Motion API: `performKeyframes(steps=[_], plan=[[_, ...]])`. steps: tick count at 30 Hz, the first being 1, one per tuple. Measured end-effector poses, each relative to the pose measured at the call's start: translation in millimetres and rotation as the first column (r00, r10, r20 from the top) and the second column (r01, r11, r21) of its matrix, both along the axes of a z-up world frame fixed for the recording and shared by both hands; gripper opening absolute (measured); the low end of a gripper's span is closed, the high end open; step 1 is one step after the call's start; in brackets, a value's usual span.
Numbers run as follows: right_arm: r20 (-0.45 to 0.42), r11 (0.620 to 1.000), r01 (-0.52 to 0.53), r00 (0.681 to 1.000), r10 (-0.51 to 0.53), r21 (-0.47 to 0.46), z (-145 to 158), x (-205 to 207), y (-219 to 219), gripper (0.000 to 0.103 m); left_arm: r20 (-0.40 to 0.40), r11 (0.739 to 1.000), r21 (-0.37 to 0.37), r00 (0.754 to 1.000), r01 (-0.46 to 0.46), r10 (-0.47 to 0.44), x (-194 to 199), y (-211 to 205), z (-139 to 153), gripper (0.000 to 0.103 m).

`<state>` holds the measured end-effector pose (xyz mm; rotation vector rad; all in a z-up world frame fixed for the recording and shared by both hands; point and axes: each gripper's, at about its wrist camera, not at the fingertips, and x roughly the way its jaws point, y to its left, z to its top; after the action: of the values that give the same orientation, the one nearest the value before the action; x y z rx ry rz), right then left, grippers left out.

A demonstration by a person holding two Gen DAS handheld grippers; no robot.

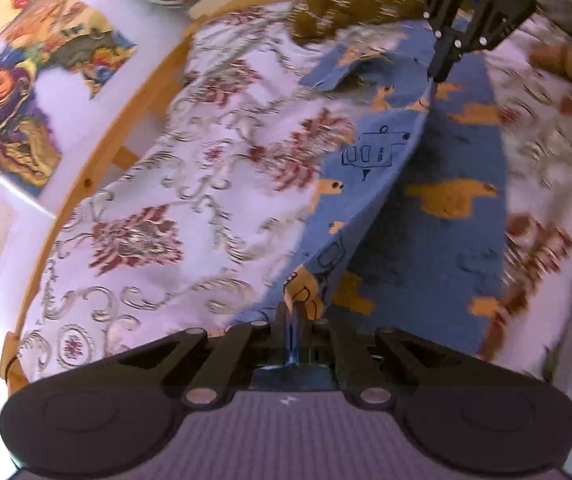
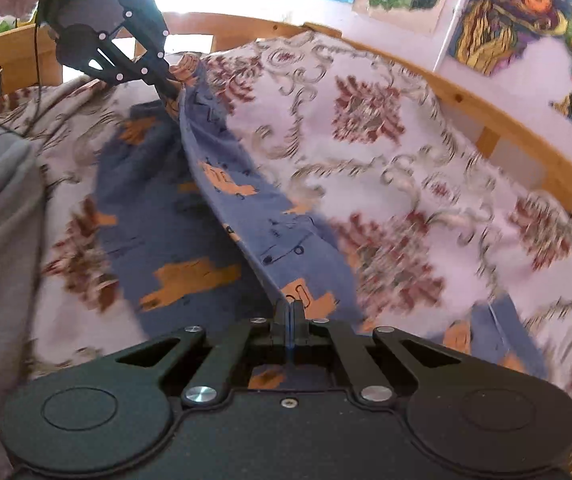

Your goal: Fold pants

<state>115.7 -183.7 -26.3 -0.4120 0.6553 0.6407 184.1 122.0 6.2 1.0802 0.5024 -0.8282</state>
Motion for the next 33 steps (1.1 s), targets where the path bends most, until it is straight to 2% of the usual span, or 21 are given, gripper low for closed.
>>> performKeyframes(steps=[7, 11, 16, 23, 24, 25, 26, 28, 30, 31, 33], plan=[[-0.082, 0.998, 0.035, 0.996, -0.031, 0.044, -23.1, -38.0, 11.0, 0.0, -0.069, 0.999, 0.039, 0.997, 0.03, -0.027, -25.1, 14.6, -23.9, 0.001], [-0.103, 0.998, 0.043, 0.994, -0.037, 0.055, -30.3, -46.7, 16.6, 0.0, -0.092, 0.997, 0.074, 0.995, 0.033, -0.027, -30.2, 22.5, -36.6, 0.001], [-0.112, 0.998, 0.046, 0.993, -0.041, 0.051, -37.3, -45.9, 18.2, 0.0, -0.123, 0.996, 0.084, 0.992, 0.022, -0.012, -33.0, 28.6, -43.6, 0.002], [-0.145, 0.997, 0.065, 0.988, -0.058, 0.042, -51.3, -42.1, 19.6, 0.001, -0.167, 0.993, 0.112, 0.986, 0.03, -0.011, -31.7, 29.6, -49.3, 0.018], [-0.158, 0.996, 0.073, 0.985, -0.065, 0.048, -54.1, -41.7, 19.2, 0.006, -0.181, 0.993, 0.118, 0.984, 0.033, -0.011, -31.7, 28.9, -49.0, 0.029], [-0.171, 0.995, 0.082, 0.983, -0.071, 0.059, -56.3, -41.5, 18.1, 0.009, -0.201, 0.991, 0.125, 0.979, 0.038, -0.012, -32.1, 28.2, -48.7, 0.048], [-0.178, 0.993, 0.091, 0.981, -0.077, 0.07, -56.9, -42.1, 17.4, 0.015, -0.233, 0.989, 0.137, 0.972, 0.052, -0.019, -33.3, 27.8, -47.6, 0.057], [-0.193, 0.989, 0.108, 0.977, -0.088, 0.097, -56.4, -43.8, 14.3, 0.025, -0.231, 0.987, 0.154, 0.973, 0.045, -0.008, -34.3, 27.0, -45.1, 0.062], [-0.198, 0.984, 0.122, 0.976, -0.095, 0.129, -52.9, -46.5, 9.6, 0.049, -0.252, 0.986, 0.164, 0.967, 0.026, 0.016, -30.8, 27.4, -37.7, 0.068], [-0.199, 0.982, 0.129, 0.975, -0.099, 0.141, -50.2, -48.0, 7.5, 0.055, -0.257, 0.986, 0.167, 0.966, 0.017, 0.026, -28.7, 27.1, -33.5, 0.073], [-0.192, 0.975, 0.148, 0.975, -0.116, 0.165, -42.7, -50.7, 1.4, 0.075, -0.255, 0.986, 0.167, 0.966, -0.002, 0.045, -24.2, 24.5, -21.7, 0.077]])
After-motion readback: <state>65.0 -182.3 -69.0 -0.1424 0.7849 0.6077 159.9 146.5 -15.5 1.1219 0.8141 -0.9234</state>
